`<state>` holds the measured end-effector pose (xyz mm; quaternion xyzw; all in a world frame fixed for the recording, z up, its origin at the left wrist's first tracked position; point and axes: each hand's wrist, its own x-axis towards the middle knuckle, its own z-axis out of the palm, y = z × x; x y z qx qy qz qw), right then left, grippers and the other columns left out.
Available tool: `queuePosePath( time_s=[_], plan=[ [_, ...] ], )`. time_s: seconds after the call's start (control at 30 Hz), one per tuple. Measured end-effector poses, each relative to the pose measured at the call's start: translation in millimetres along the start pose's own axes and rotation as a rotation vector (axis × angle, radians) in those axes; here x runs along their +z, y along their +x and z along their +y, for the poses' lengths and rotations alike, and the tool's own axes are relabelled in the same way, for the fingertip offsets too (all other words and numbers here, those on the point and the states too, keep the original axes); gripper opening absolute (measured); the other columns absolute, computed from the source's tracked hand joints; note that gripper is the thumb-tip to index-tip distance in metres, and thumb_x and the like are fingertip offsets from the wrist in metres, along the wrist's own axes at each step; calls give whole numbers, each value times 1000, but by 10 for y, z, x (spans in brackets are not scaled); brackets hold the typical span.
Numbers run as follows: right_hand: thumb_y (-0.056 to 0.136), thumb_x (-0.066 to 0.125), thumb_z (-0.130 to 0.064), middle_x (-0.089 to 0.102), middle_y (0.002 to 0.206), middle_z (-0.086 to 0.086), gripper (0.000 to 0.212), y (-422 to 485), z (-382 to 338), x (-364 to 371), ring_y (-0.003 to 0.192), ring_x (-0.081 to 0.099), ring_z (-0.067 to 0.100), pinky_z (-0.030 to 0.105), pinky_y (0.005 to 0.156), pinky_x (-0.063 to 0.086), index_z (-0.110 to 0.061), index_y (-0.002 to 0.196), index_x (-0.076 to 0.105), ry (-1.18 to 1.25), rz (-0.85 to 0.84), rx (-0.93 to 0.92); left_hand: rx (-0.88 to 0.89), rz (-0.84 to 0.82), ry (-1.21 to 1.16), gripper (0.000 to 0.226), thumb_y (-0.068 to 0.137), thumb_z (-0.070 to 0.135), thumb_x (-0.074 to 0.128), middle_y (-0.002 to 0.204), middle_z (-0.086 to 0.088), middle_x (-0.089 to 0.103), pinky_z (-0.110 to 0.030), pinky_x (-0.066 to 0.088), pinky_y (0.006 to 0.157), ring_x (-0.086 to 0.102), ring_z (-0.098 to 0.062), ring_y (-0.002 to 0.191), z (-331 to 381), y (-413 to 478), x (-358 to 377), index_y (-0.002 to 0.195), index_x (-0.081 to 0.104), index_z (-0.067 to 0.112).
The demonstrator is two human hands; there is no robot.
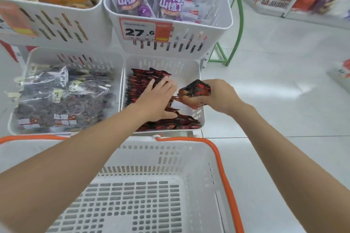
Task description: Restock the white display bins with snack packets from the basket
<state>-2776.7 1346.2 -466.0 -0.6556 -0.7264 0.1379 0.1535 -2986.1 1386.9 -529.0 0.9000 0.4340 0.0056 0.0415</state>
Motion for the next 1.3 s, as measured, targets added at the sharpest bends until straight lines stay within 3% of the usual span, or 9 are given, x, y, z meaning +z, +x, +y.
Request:
queuePosePath(
  time_s=[0.1, 0.23, 0.5, 0.63, 0.73, 0.8, 0.87, 1.13, 1.3],
  plan=[
    [80, 65, -59, 65, 88, -5, 41, 143, 137, 319, 82, 59, 20, 33, 72, 50, -25, 102, 67, -133, -146, -63, -23, -138, 148, 92, 88, 76, 28, 162, -2, -20, -55, -5, 120, -21, -23, 149, -239, -2, 298, 154, -15, 29],
    [92, 58, -48, 60, 100, 3, 33, 350, 271, 665, 95, 58, 23, 35, 78, 49, -21, 111, 61, -330, -280, -215, 16, -4, 218, 91, 79, 81, -4, 164, -3, -14, -55, -6, 120, -16, -23, 150, -395, -59, 534, 153, -15, 31],
    [91, 50, -60, 60, 107, 2, 47, 478, 308, 565, 99, 58, 23, 37, 86, 46, -25, 123, 53, -347, -538, -250, 41, 88, 187, 93, 77, 81, -4, 164, -3, -6, -57, -3, 119, -10, -23, 151, -426, -52, 621, 155, -9, 29],
    [76, 25, -84, 62, 120, 7, 91, 374, 353, 807, 105, 56, 30, 38, 97, 39, -19, 137, 40, -513, -472, -298, 54, 103, 168, 96, 77, 83, -2, 164, -5, -8, -55, -5, 120, -12, -23, 151, -444, -56, 629, 154, -11, 26],
    [78, 28, -81, 41, 147, 15, 100, 300, 319, 772, 130, 43, 30, 40, 107, 36, -13, 150, 19, -195, -361, -184, -6, 140, 165, 102, 76, 87, -5, 164, -9, -10, -57, -4, 119, -14, -25, 150, -482, -106, 644, 155, -8, 23],
    [80, 23, -78, 20, 160, 10, 100, 208, 257, 842, 142, 29, 26, 41, 115, 29, -18, 155, -5, -178, -383, -179, -82, 134, 154, 108, 72, 90, -8, 164, -8, -10, -60, -5, 118, -14, -25, 150, -498, -138, 652, 156, -6, 22],
    [83, 22, -76, 25, 158, 11, 98, 157, 254, 986, 139, 34, 28, 43, 110, 35, -18, 154, -14, -260, -396, -215, -88, 119, 154, 111, 70, 91, -9, 164, -6, -8, -61, -4, 117, -12, -24, 151, -487, -140, 644, 157, -5, 22],
    [80, 15, -81, 44, 142, 9, 94, 233, 116, 1047, 127, 45, 30, 46, 106, 36, -21, 152, 14, -288, -238, -176, -122, 20, 117, 106, 72, 89, -2, 162, -7, -21, -50, -10, 120, -22, -20, 148, -565, -244, 533, 153, -20, 21],
    [85, 22, -79, 39, 148, 7, 87, 99, -169, 969, 135, 37, 28, 45, 114, 26, -21, 151, 23, -189, -96, -72, -179, 46, -26, 90, 91, 65, 43, 165, -6, -3, -43, 9, 123, 0, -21, 152, -544, -506, 86, 157, 3, 20]
  ],
)
